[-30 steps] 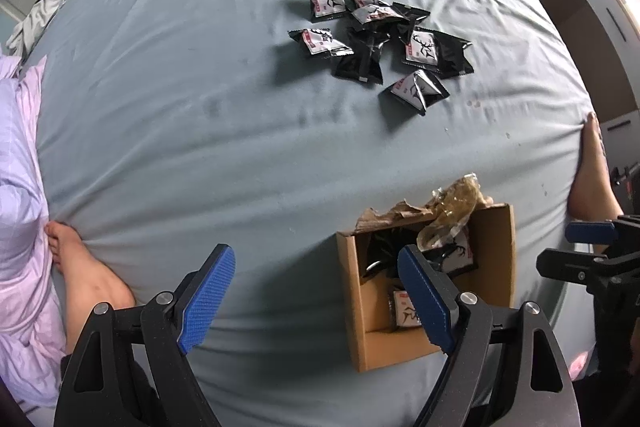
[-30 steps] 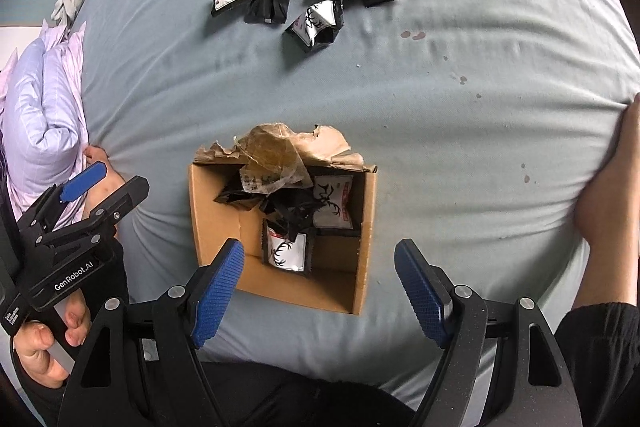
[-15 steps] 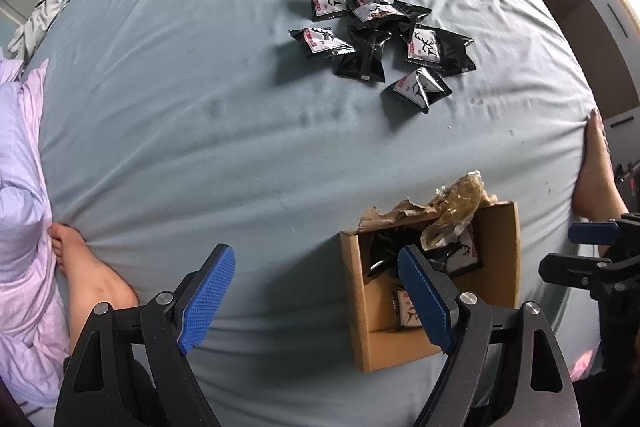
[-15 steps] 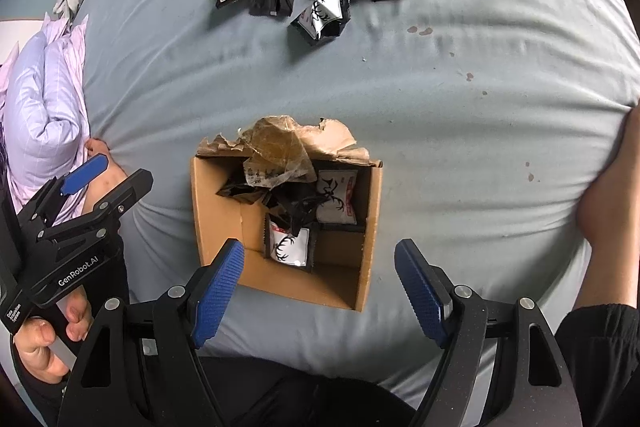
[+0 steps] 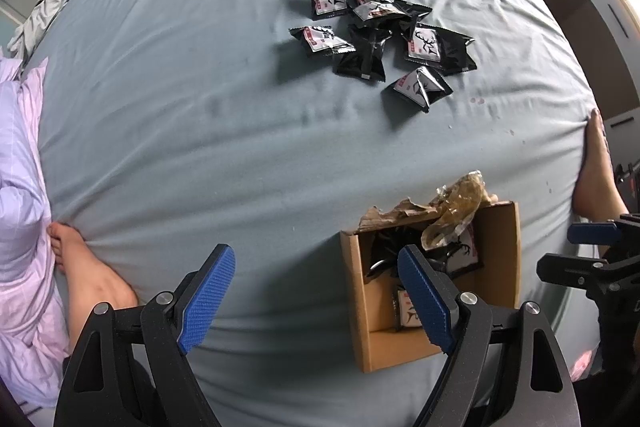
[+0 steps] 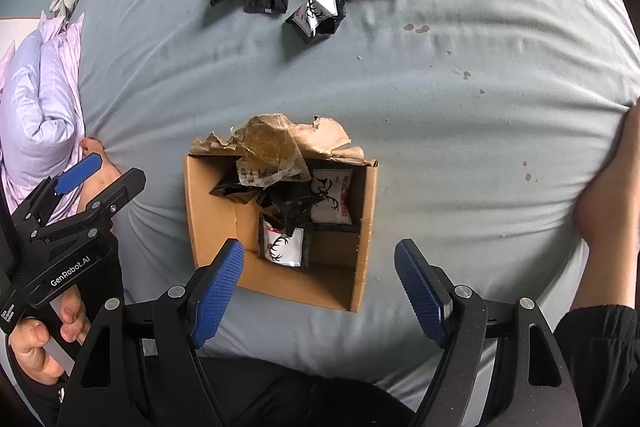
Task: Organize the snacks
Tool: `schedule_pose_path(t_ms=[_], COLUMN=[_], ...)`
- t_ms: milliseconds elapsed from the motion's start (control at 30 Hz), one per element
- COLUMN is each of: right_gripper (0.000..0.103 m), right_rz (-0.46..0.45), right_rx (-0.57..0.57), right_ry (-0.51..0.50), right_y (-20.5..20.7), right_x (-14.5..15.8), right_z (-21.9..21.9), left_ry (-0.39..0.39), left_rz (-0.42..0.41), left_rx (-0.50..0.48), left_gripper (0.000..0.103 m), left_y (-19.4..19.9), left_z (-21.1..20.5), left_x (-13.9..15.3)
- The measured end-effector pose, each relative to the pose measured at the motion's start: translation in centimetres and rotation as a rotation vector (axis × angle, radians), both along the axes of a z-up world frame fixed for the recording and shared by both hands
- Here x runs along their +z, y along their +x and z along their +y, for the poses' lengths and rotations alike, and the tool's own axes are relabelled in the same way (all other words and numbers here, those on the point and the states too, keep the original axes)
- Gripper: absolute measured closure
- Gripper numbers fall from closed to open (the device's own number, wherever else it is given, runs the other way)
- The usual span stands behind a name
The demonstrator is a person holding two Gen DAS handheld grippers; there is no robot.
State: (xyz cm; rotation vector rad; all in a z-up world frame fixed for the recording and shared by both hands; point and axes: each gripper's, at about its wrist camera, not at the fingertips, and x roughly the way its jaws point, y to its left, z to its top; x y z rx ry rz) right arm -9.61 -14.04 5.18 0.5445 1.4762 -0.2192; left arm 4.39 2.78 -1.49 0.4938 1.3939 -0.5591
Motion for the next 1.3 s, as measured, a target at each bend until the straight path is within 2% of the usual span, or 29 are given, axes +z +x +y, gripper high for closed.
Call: schedule_pose_path(t_ms=[467, 600, 733, 867, 933, 1100, 1300], right_gripper=[0.026, 0.026, 0.026, 0.026, 0.026, 0.026, 0.026], right_rz=[-0.021, -0.077, -0.120, -0.142, -0.139, -0.138, -0.102], right_rx=[-0.014, -0.067, -0.159, -0.193, -0.206, -0.276, -0.209], right_ry=[0.001, 0.018, 0.114, 0.043, 0.034, 0.102, 0.063], right_y=[-0.1, -0.4, -0.2, 1.1, 2.4, 7.0, 13.1], right_x=[0.5, 1.6, 2.4, 2.6, 1.8, -2.2, -8.2], right_z=[-0.4, -1.7, -4.2, -6.4, -7.1, -8.7, -9.3], left_ry=[0.008, -0.008, -0.031, -0.073, -0.098, -0.138, -0.162], left_rz=[-0.001, -0.003, 0.029, 0.077, 0.087, 0.148, 0.185], left_rx=[0.004, 0.023, 0.055, 0.116, 0.153, 0.235, 0.327], left_gripper=[0.018, 0.018, 0.018, 0.018, 0.018, 0.018, 0.018], left_y=[-0.1, 0.3, 1.1, 2.4, 3.0, 4.7, 6.8], left_z=[0.0, 0.4, 1.0, 1.8, 2.4, 3.8, 5.2], left_x=[0.0, 0.5, 0.4, 0.5, 0.7, 0.1, -0.8])
